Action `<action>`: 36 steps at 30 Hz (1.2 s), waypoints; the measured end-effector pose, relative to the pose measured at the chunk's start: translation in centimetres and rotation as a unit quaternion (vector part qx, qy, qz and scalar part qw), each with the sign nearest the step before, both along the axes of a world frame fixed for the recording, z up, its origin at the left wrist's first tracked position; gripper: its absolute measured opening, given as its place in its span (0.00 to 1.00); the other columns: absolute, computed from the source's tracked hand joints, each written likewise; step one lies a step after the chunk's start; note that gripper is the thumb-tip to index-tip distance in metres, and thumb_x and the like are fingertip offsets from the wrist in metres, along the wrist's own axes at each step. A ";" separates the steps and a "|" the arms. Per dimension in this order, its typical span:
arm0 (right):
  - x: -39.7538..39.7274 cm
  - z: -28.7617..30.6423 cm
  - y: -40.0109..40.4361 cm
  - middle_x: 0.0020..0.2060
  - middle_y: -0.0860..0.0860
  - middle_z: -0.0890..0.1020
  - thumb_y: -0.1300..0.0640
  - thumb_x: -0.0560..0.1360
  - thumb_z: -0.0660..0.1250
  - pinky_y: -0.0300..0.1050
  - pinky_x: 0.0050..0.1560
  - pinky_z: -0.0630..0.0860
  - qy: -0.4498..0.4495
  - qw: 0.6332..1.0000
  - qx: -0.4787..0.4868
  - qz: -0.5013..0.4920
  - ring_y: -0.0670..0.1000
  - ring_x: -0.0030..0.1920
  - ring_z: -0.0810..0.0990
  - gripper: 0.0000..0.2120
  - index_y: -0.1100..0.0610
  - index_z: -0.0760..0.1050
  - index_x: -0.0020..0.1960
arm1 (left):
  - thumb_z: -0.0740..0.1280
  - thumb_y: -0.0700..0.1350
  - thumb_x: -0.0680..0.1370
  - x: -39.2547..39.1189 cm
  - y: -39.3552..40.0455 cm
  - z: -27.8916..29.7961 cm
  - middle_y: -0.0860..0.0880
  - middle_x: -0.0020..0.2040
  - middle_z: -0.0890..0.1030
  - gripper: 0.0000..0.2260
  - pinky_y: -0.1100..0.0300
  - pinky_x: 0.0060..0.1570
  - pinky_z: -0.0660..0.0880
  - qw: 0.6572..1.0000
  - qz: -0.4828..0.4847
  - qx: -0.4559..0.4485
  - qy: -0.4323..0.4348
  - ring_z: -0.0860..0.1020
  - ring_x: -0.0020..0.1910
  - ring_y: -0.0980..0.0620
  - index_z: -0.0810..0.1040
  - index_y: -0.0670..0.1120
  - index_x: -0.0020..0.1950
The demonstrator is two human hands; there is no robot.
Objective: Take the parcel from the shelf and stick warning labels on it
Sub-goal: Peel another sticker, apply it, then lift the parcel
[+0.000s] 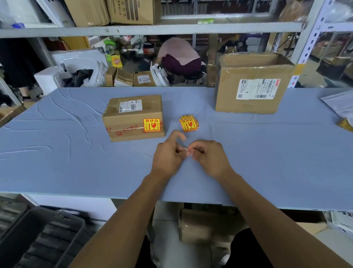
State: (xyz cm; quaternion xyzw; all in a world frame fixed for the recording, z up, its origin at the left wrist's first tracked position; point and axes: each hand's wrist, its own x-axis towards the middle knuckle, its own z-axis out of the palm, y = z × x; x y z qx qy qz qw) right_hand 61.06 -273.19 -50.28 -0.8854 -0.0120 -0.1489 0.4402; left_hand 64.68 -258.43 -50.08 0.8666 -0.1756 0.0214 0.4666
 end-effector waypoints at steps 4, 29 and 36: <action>-0.4 0.5 -0.2 0.46 0.54 0.86 0.65 0.75 0.67 0.36 0.46 0.71 0.017 0.999 -0.041 -0.003 0.51 0.45 0.81 0.10 0.57 0.86 0.48 | 0.73 0.45 0.74 -0.1 -0.5 0.1 0.48 0.42 0.86 0.03 0.55 0.44 0.77 0.997 0.020 0.074 -0.024 0.82 0.44 0.47 0.81 0.47 0.44; 11.1 22.1 -20.2 0.30 0.54 0.70 0.64 0.72 0.56 0.46 0.36 0.73 0.057 0.921 -0.322 -0.211 0.55 0.30 0.70 0.13 0.55 0.63 0.29 | 0.63 0.39 0.78 15.6 -23.5 22.6 0.40 0.64 0.73 0.13 0.46 0.60 0.74 0.940 -0.059 0.295 -0.163 0.71 0.64 0.38 0.81 0.47 0.60; 11.9 18.5 -14.4 0.36 0.57 0.80 0.58 0.78 0.55 0.46 0.39 0.71 0.076 0.945 -0.279 -0.154 0.60 0.41 0.79 0.15 0.60 0.76 0.38 | 0.62 0.42 0.79 14.7 -13.4 19.2 0.41 0.58 0.79 0.10 0.46 0.60 0.76 0.908 -0.091 0.394 -0.106 0.75 0.61 0.39 0.82 0.44 0.55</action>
